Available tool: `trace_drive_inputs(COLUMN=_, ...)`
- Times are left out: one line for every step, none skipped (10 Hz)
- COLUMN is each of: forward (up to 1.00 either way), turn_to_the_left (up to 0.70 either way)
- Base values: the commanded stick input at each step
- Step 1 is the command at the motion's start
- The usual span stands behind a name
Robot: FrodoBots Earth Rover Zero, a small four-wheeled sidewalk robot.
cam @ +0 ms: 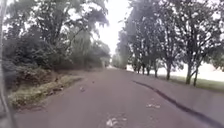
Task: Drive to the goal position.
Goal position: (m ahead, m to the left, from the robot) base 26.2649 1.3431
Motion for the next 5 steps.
trace_drive_inputs(forward=0.70, turn_to_the_left=0.00)
trace_drive_inputs(forward=0.70, turn_to_the_left=0.00)
trace_drive_inputs(forward=0.70, turn_to_the_left=0.00)
trace_drive_inputs(forward=0.70, turn_to_the_left=0.00)
trace_drive_inputs(forward=0.70, turn_to_the_left=0.00)
